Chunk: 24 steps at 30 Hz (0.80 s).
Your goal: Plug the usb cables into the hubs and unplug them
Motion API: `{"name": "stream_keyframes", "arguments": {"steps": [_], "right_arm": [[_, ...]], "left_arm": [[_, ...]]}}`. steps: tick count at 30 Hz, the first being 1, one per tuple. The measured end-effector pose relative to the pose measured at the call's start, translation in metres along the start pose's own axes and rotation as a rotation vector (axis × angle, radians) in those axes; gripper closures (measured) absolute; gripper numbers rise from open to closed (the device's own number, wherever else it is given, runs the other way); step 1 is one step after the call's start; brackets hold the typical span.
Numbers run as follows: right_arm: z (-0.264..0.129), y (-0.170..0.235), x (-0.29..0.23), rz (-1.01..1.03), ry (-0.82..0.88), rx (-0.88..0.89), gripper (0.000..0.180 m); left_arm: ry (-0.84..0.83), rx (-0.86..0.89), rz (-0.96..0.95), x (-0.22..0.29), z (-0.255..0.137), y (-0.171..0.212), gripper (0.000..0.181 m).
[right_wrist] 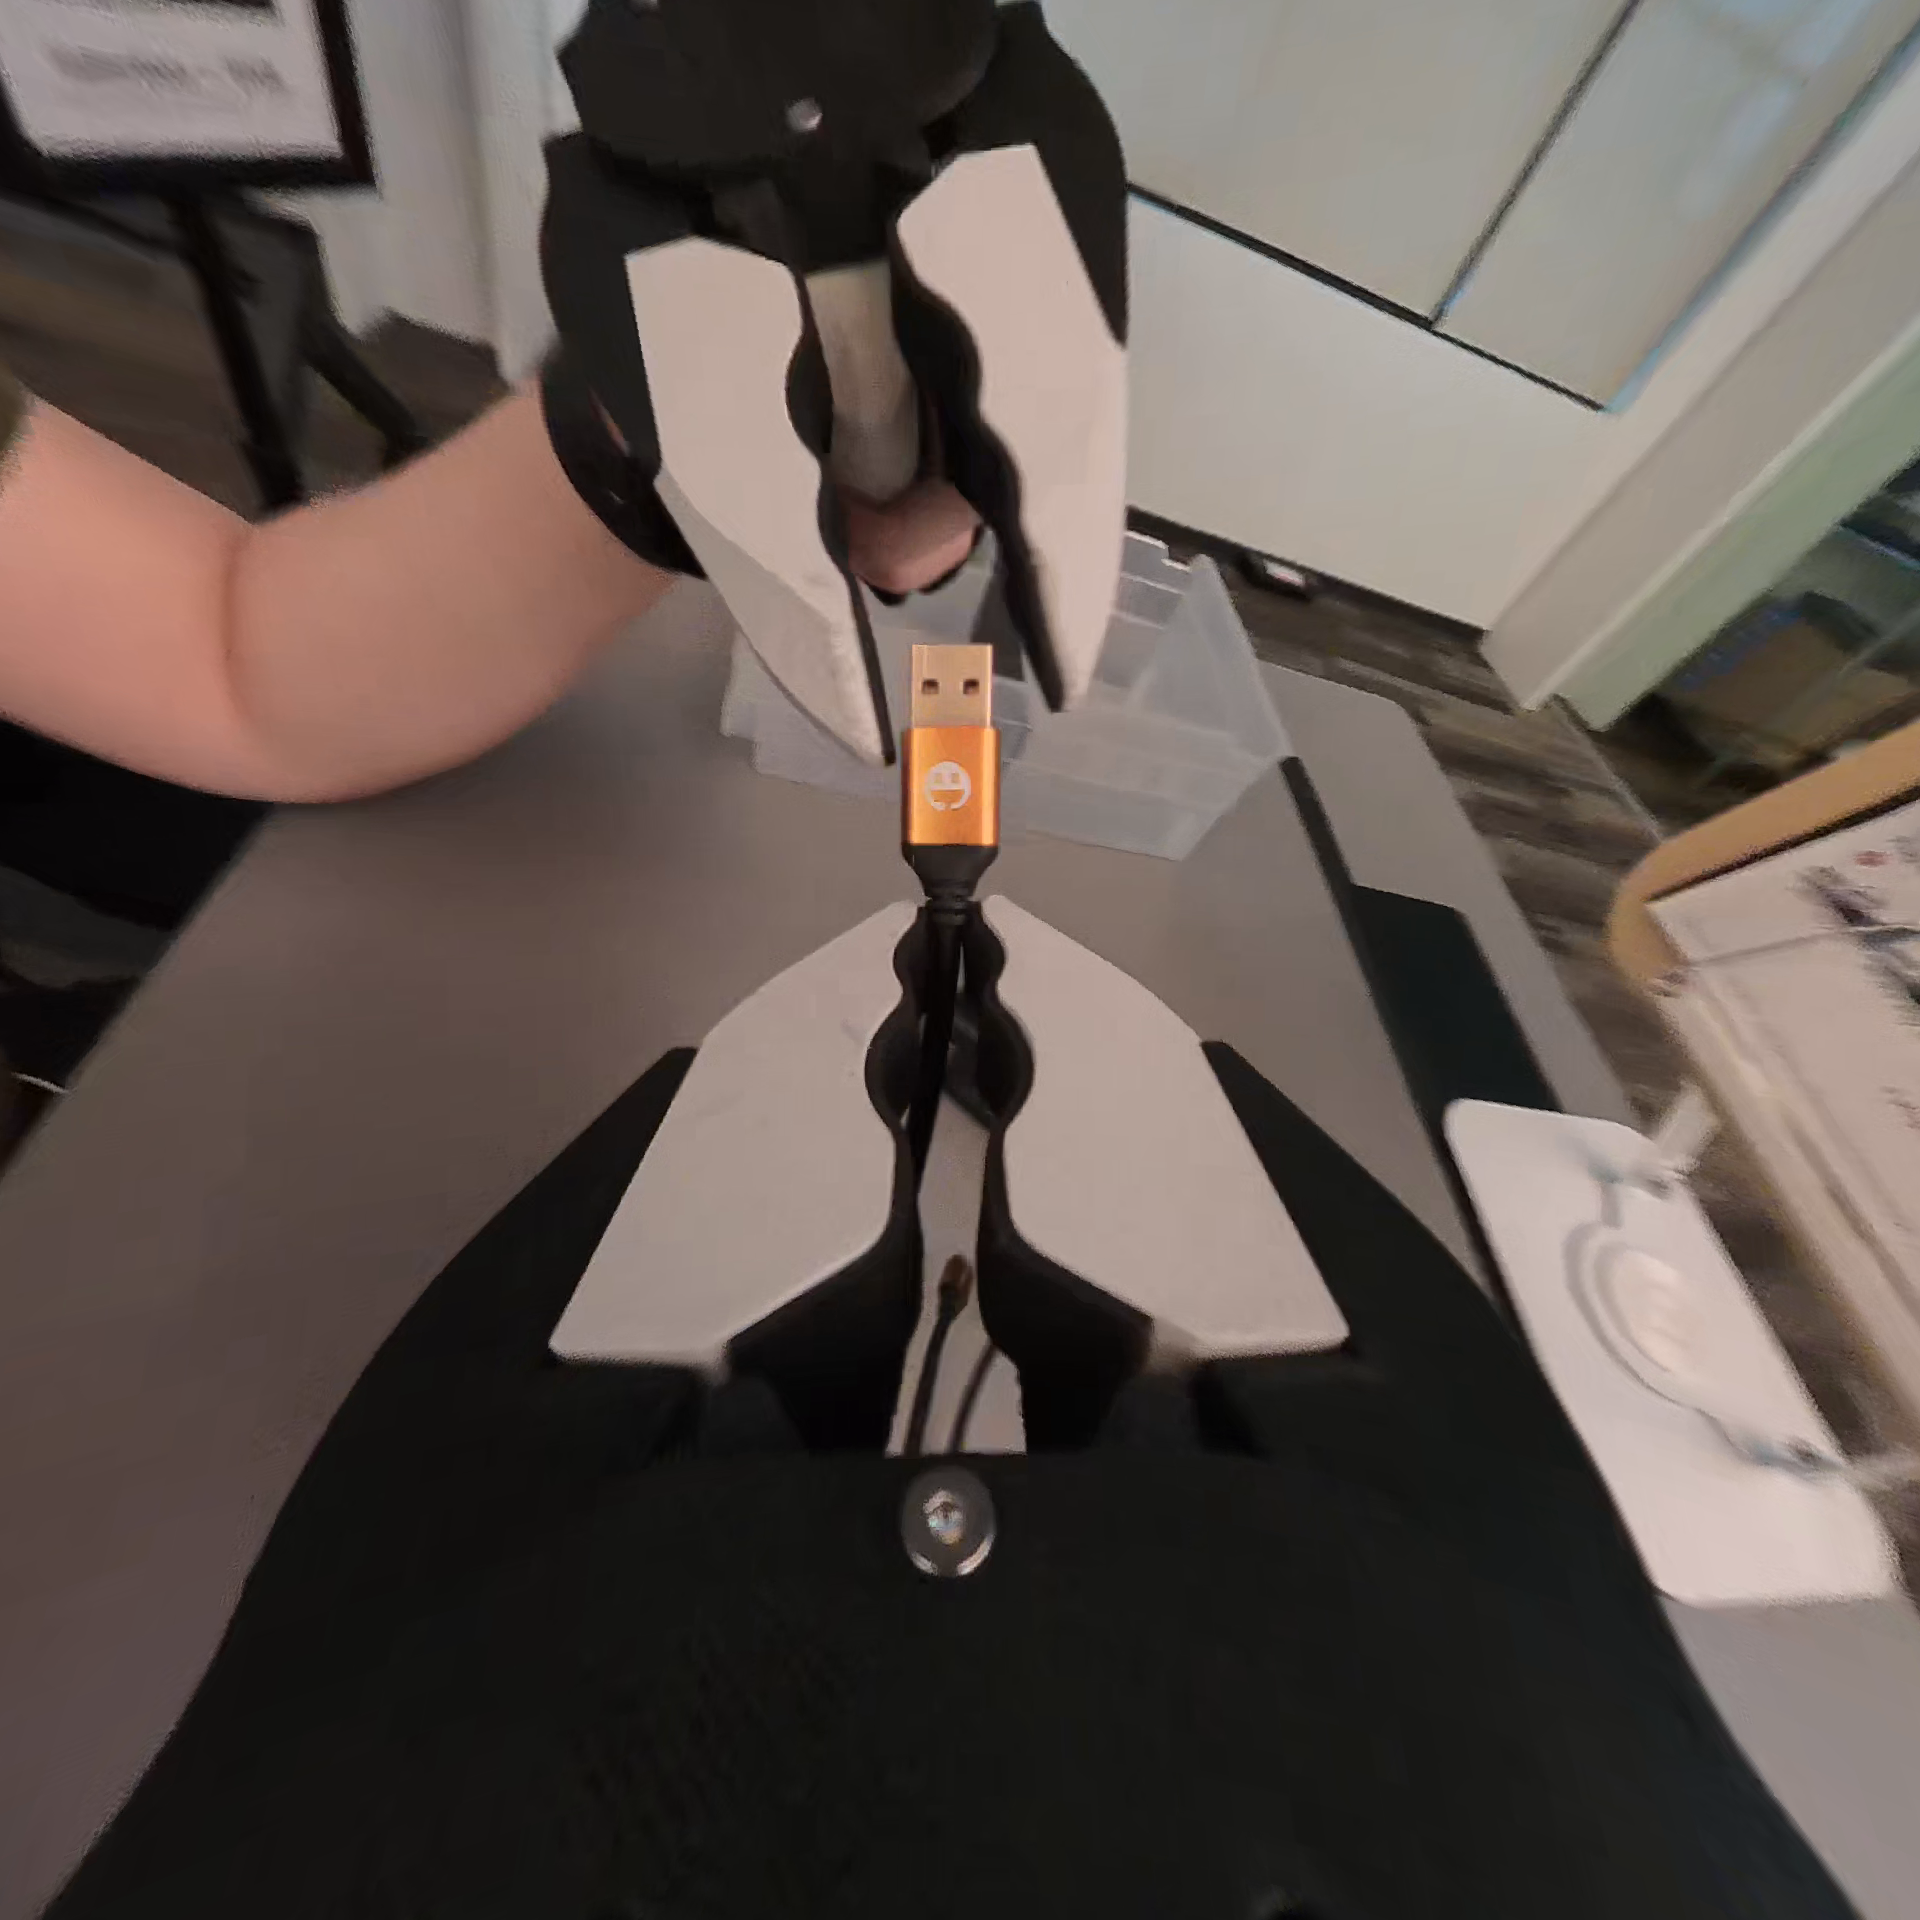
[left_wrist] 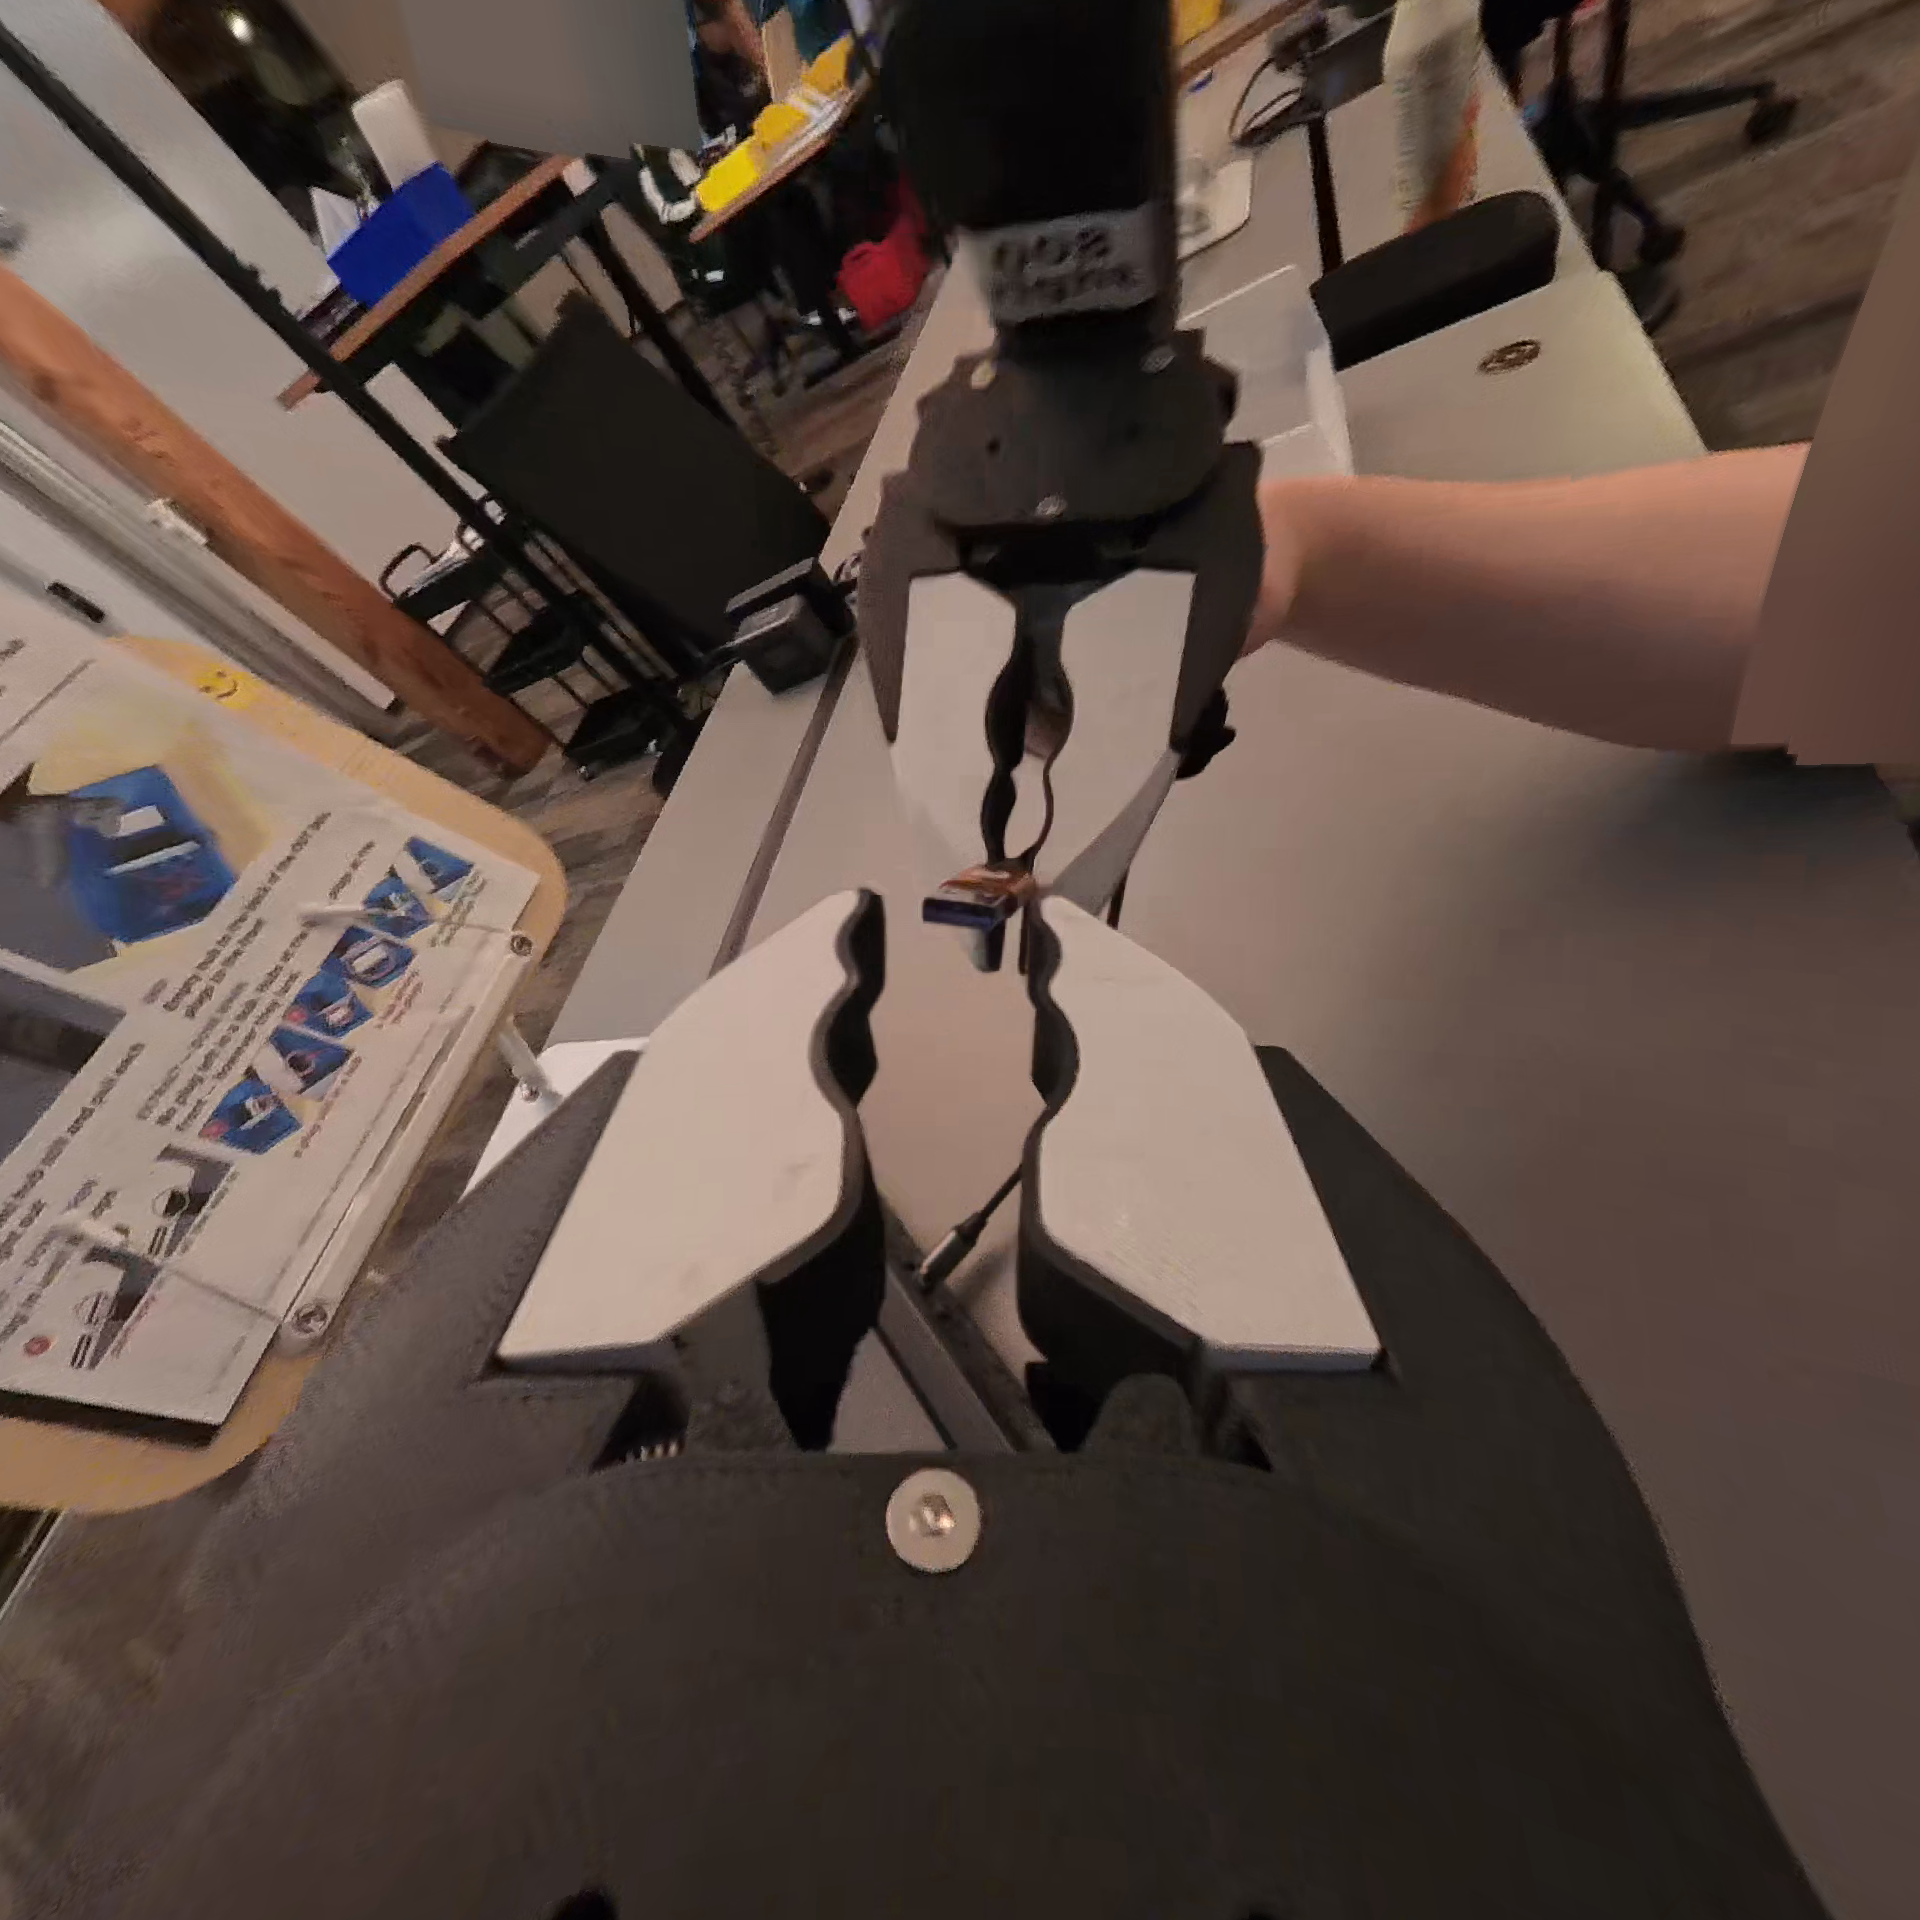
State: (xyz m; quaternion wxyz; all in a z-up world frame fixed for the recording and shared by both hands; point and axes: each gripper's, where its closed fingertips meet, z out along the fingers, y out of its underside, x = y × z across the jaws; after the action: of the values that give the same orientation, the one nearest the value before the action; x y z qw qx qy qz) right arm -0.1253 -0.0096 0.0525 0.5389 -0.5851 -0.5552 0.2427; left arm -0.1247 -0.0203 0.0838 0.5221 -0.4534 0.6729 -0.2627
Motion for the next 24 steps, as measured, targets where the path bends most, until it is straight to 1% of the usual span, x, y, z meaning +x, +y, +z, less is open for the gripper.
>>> {"name": "stream_keyframes", "arguments": {"steps": [2, 4, 6, 8, 10, 14, 15, 24], "right_arm": [[-0.002, 0.002, 0.002, -0.055, 0.060, -0.077, 0.175], [-0.003, 0.001, -0.001, -0.094, 0.076, -0.123, 0.175], [-0.003, -0.001, -0.005, -0.131, 0.076, -0.137, 0.175], [-0.002, 0.003, -0.005, -0.147, 0.088, -0.180, 0.174], [-0.001, 0.007, -0.007, -0.170, 0.084, -0.214, 0.174], [0.000, 0.005, -0.010, -0.185, 0.071, -0.206, 0.175], [-0.001, 0.006, -0.009, -0.185, 0.075, -0.216, 0.174], [-0.005, 0.007, -0.011, -0.182, 0.054, -0.190, 0.173]], "left_arm": [[0.024, -0.009, 0.004, 0.005, 0.001, 0.001, 0.155], [0.024, -0.002, 0.015, 0.006, 0.002, -0.001, 0.153], [0.060, -0.001, 0.009, 0.012, 0.004, -0.001, 0.155], [0.095, -0.008, 0.014, 0.017, 0.006, 0.001, 0.164], [0.099, -0.021, 0.019, 0.018, 0.007, 0.004, 0.164], [0.115, -0.056, 0.015, 0.021, 0.010, 0.010, 0.161], [0.119, -0.061, 0.024, 0.021, 0.011, 0.011, 0.167], [0.134, -0.047, 0.040, 0.023, 0.013, 0.005, 0.167]]}}
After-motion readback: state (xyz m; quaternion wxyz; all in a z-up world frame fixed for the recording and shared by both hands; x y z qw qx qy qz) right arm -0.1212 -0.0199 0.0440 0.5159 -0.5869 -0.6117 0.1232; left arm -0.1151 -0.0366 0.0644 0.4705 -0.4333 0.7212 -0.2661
